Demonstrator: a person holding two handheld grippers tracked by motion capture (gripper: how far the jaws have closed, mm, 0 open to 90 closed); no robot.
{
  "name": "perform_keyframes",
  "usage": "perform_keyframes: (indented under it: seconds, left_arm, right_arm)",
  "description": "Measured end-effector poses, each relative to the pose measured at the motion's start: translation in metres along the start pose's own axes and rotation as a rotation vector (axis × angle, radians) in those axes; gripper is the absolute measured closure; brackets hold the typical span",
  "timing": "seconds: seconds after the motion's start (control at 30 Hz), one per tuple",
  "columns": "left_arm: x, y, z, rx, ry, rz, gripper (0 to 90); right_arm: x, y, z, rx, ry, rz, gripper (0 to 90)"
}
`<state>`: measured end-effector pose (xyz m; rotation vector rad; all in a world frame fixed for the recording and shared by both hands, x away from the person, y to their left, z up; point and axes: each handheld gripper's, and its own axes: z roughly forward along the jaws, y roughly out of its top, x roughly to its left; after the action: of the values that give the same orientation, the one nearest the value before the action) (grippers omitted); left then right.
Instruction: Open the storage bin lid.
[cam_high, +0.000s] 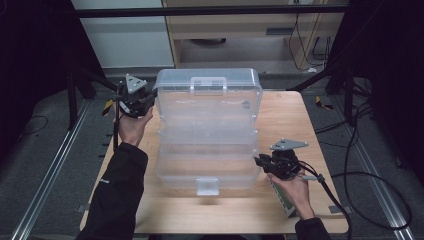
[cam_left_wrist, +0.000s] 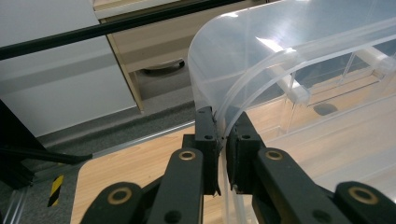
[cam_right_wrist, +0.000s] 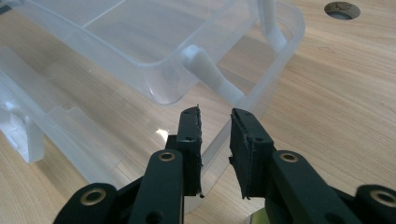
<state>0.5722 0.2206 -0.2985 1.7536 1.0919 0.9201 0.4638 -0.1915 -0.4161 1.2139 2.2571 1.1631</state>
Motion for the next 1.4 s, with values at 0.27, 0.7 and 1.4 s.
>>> perform_keyframes:
  seconds: [0.27,0.7,1.4]
  left_arm:
    - [0.002,0.001,0.006,-0.009,-0.001,-0.003,84.0]
    - [0.005,0.003,0.018,-0.020,0.004,-0.015,84.1]
    - [0.008,0.008,0.044,-0.010,0.034,-0.038,84.0]
  right_arm:
    - [0.000,0.000,0.000,-0.002,-0.001,-0.005,73.6]
    - [0.000,0.000,0.001,0.000,-0.004,-0.004,73.3]
    - [0.000,0.001,0.001,0.005,-0.003,-0.006,73.2]
